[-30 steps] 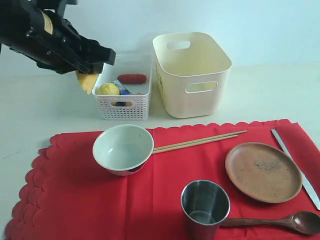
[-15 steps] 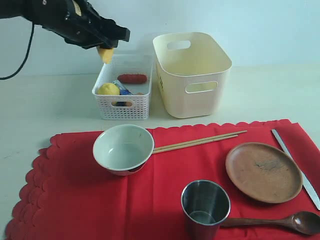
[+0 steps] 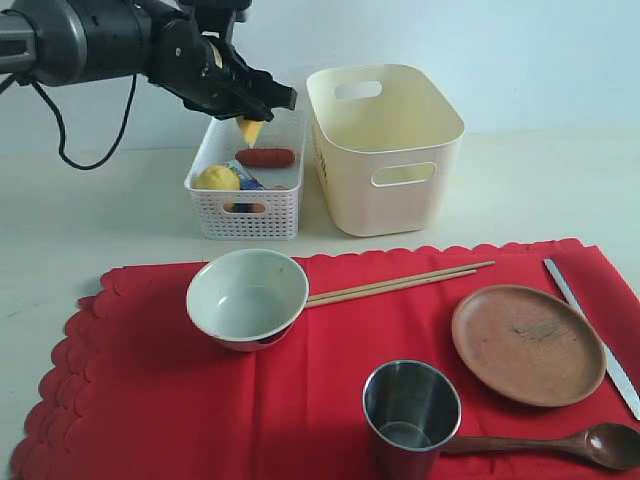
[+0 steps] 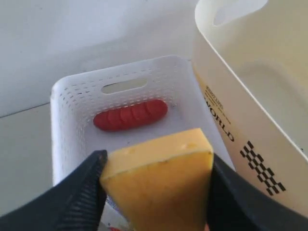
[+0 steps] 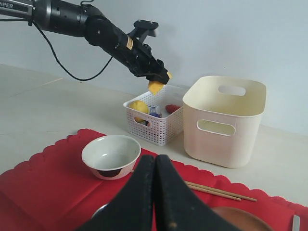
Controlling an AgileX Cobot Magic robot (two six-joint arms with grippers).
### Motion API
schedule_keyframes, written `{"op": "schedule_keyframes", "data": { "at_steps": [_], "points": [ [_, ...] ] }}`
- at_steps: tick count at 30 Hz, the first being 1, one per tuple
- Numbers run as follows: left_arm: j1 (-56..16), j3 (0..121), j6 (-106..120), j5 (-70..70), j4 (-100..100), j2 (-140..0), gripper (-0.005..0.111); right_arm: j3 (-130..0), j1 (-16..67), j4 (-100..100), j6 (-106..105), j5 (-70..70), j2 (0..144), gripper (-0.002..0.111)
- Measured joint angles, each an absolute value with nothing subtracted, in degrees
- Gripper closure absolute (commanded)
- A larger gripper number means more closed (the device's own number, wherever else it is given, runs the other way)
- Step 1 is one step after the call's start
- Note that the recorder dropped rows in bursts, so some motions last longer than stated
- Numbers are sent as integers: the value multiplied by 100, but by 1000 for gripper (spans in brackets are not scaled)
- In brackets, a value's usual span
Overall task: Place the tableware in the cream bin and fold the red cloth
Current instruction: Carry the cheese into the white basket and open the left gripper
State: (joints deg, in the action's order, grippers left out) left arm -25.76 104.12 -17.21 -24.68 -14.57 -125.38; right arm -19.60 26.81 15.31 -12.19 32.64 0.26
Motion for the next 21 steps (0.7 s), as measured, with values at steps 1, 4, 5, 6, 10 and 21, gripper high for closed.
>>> {"op": "schedule_keyframes", "data": {
  "at_steps": [1,4,5,6,10,21],
  "points": [
    [-2576,10464,-1708,-2439,-1457,-12628,107,-1960,2681,1531,-1219,3264,26,108],
    [-2563,10535,-1693,-2340,-1457,-12809,107,-1960,2681,1531,-1219,3264,26,108],
    [-2558,10538,-1693,-2293,-1457,-12858,107,-1960,2681,1531,-1219,3264,26,108],
    [-2536,10538,-1693,-2216,-1457,-12917,107,-1960,2681,1531,-1219,3264,26,108],
    [-2501,10538,-1693,-1929,-1457,-13138,107,-1960,2681,1531,-1219,3264,26,108],
    [-2479,10547,-1644,-1842,-1457,-13446,48,-1960,2681,1531,-1219,3264,26,108]
  ]
}}
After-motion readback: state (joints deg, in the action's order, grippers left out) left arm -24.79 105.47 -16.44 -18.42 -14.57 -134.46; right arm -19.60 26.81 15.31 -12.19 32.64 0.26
